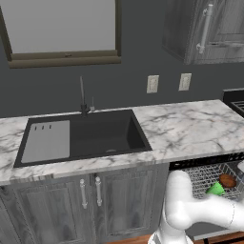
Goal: Pick up the cup and bowl from the counter, place them in the dishwasher, and close the dishwasher door.
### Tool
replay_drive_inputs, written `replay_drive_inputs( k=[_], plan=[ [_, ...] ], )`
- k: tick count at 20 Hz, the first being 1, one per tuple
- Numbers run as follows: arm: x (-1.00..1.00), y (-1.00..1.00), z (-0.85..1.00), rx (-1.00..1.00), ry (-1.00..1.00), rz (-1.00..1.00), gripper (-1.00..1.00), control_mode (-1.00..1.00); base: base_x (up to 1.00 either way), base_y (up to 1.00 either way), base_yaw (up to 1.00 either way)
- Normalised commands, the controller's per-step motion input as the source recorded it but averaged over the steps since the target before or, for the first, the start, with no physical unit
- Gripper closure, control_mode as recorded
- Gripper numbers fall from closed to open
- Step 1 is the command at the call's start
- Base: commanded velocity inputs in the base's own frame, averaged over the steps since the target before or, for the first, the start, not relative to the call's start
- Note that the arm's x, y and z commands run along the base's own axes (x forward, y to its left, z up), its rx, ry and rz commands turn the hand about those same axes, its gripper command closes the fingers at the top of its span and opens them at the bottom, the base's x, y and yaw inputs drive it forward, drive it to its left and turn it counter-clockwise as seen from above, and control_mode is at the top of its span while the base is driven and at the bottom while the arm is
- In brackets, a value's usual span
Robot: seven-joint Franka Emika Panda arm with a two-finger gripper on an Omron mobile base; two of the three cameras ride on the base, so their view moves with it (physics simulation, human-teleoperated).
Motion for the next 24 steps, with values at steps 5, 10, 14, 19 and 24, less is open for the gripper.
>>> replay_drive_inputs(
  k=[5, 10, 14, 19, 24],
  plan=[
    [-0.24, 0.46, 0.05, -0.08, -0.04, 0.0, -1.0, -1.0, 0.0, 0.0, 0.0],
    [-0.19, 0.49, 0.05, -0.07, -0.02, 0.0, -1.0, -1.0, 0.0, 0.0, 0.0],
    [-0.11, 0.4, 0.31, -0.05, -0.02, 0.0, -1.0, -1.0, 0.0, 0.0, 0.0],
    [-0.03, 0.29, 0.34, -0.01, -0.01, 0.0, -1.0, -1.0, 0.0, 0.0, 0.0],
    [0.0, 0.15, 0.16, 0.0, 0.0, 0.0, -1.0, -1.0, 0.0, 0.0, 0.0]
  ],
)
